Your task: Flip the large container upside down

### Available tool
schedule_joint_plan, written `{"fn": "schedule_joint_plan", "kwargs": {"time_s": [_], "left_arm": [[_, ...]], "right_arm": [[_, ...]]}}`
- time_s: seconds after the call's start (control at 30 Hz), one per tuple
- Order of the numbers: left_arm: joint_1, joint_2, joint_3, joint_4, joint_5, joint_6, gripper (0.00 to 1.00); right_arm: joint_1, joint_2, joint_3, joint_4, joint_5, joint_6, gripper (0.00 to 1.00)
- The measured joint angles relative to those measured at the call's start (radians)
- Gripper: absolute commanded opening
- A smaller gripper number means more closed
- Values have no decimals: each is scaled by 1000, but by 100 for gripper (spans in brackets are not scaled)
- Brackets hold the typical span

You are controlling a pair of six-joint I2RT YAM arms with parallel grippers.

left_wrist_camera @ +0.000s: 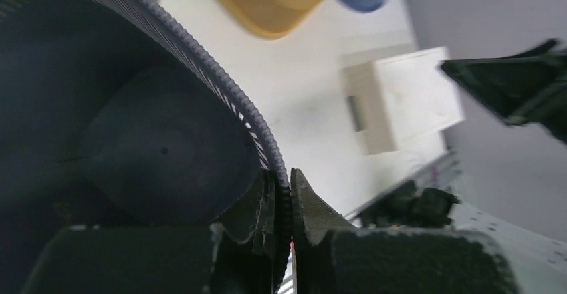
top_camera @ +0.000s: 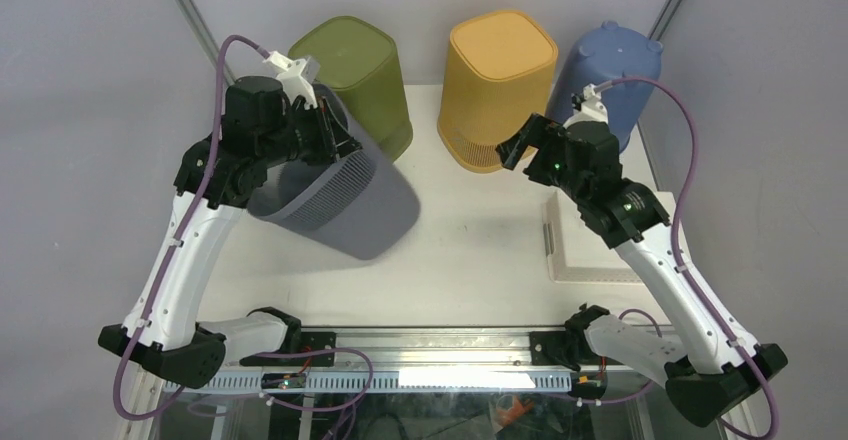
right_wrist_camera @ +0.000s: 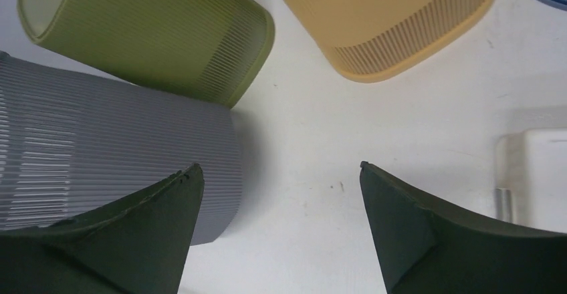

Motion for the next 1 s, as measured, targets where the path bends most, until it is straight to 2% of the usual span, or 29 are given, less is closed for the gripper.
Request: {"fn": "schedule_joint_plan", "kwargs": {"time_s": [0.2, 0.37, 0.53, 0.7, 1.0], "left_arm": [[-10, -4, -23, 229, 269, -175, 0], [-29, -53, -169, 442, 422, -305, 0], [-26, -101, -367, 569, 434, -349, 0], [-21, -124, -438, 647, 448, -358, 0], [-20, -269, -602, 702, 462, -292, 0]], "right_arm": [[-75, -21, 3, -72, -35, -48, 91], [-107, -24, 5, -93, -49, -66, 91], [-124, -26, 31, -116, -56, -75, 91], [-133, -32, 46, -130, -101, -82, 92], [-153, -29, 45, -203, -227, -64, 94]]}}
